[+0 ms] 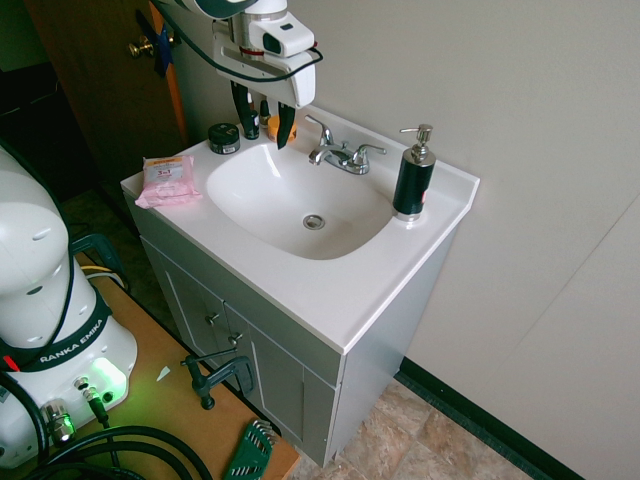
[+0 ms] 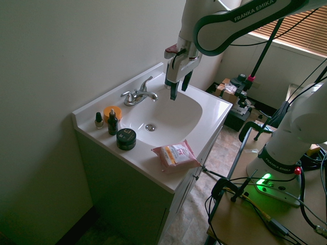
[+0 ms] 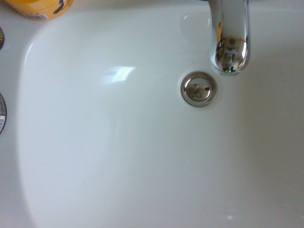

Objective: Sanitize yourself

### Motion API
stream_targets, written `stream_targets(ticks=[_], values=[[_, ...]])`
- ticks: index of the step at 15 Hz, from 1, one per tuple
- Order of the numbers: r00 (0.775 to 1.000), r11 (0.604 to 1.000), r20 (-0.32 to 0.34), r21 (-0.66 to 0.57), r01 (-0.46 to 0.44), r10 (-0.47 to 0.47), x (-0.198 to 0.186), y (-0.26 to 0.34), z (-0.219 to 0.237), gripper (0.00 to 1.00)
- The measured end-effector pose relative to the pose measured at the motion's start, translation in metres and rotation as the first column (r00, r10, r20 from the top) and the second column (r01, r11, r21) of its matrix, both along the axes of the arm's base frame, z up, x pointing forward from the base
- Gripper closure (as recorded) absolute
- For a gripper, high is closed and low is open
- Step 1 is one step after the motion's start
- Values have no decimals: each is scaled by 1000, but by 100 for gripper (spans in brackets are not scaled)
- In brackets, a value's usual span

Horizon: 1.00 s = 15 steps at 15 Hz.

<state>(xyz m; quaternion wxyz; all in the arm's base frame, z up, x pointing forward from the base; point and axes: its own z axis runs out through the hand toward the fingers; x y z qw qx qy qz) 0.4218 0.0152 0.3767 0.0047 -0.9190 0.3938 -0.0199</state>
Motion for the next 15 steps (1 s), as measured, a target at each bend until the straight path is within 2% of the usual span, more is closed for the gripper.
stream_targets(ticks=[4,8,9,15], values=[[1000,1000,6,13,11,-11,3,0,2,0],[995,999,86,1,49,-48,45,-26,46,0],[992,998,102,-1,70,-69,58,-39,57,100],[971,981,141,4,195,-194,125,-122,99,100]])
